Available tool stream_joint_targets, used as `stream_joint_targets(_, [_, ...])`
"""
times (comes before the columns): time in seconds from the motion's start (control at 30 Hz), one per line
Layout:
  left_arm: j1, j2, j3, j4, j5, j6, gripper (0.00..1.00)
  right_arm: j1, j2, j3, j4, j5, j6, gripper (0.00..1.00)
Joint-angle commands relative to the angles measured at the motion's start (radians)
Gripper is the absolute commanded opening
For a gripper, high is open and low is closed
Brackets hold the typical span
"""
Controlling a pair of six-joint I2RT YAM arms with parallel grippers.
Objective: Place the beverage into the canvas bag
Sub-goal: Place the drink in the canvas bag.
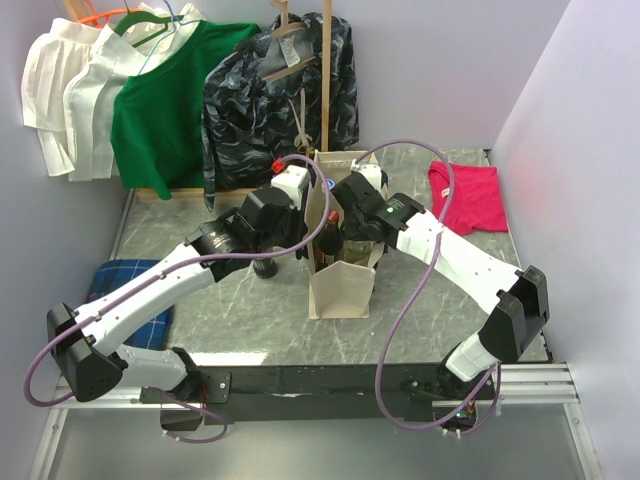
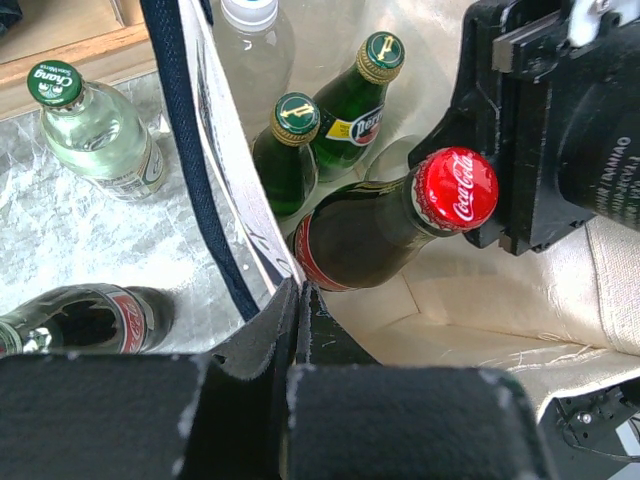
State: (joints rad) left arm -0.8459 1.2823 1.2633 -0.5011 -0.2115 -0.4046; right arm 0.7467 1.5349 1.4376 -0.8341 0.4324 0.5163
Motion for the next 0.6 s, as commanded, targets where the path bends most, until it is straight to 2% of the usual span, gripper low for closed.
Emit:
stream_joint_targets(0.0, [-0.010, -0.038, 0.074, 0.058, -0.008, 0.015, 0.01, 0.006, -0.016, 0.009, 0.105, 0.043, 0.019, 0.00])
stream_joint_targets(0.57, [-0.010, -0.034, 0.081, 0.056, -0.014, 0.026, 0.01, 0.006, 0.019, -0.012, 0.107, 0.039, 0.025, 0.00])
